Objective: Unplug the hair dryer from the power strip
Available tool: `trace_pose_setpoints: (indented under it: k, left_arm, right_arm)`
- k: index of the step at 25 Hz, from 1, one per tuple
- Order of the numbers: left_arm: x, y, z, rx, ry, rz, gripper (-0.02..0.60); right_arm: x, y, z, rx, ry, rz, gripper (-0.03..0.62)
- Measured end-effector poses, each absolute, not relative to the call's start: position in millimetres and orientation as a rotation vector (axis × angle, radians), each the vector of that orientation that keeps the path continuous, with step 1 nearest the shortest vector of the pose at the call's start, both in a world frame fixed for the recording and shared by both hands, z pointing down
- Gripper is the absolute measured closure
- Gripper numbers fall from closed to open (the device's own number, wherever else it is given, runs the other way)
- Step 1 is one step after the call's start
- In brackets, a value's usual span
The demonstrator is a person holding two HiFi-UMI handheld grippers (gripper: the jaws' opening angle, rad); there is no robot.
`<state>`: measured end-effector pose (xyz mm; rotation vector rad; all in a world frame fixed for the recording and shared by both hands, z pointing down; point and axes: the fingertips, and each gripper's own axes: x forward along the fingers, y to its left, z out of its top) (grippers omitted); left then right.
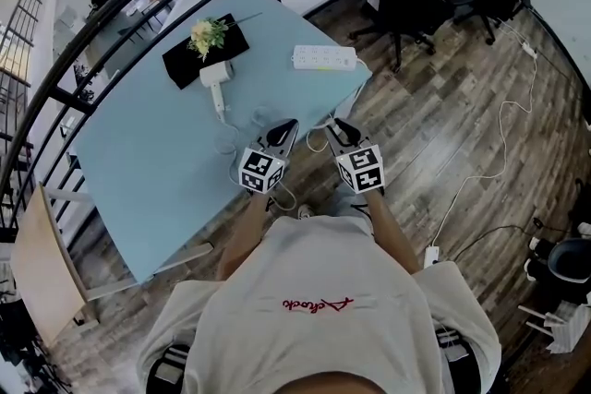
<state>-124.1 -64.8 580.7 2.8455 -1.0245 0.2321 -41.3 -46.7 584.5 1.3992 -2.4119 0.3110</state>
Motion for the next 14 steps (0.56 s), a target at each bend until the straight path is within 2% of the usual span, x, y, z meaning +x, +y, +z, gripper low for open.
trace_pose_setpoints:
  k: [14]
  left_arm:
    - [-126.2, -67.4, 581.4, 2.835, -1.037, 0.225, 0.574]
  right_arm:
    - [-39.7, -50.9, 579.9, 1.433, -2.415, 0.311, 0.476]
